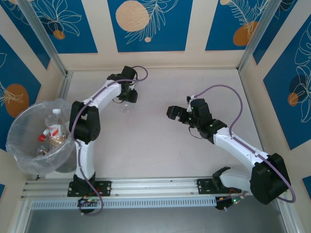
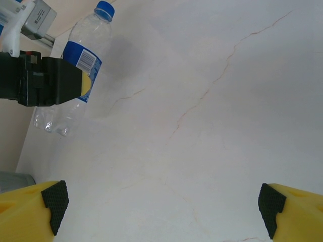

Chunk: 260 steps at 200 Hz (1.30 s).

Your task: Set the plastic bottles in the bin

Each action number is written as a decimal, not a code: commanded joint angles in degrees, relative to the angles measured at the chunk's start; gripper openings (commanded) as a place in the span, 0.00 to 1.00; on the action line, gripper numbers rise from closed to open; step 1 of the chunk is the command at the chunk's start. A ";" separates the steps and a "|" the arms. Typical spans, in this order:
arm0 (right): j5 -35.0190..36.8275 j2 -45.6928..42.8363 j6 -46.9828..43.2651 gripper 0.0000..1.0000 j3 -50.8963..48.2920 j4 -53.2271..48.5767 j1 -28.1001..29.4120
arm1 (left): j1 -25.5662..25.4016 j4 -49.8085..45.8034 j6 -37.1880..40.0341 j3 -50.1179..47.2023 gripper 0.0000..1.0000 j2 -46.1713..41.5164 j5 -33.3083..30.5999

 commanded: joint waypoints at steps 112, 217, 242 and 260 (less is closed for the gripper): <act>-3.83 1.19 0.77 0.99 2.19 5.05 -0.26 | -2.59 1.06 -3.03 -9.56 0.40 -26.77 8.40; -6.87 8.40 -0.02 0.99 6.32 9.73 -0.02 | 1.01 -13.14 -2.70 -4.78 0.43 -52.34 -6.50; -8.18 10.24 0.26 0.99 7.59 9.60 -0.02 | 3.42 -18.50 -3.84 -2.12 0.43 -55.65 -17.98; -8.53 10.92 0.33 0.98 7.96 9.59 0.00 | 4.96 -20.79 -3.11 -1.73 0.44 -58.30 -26.32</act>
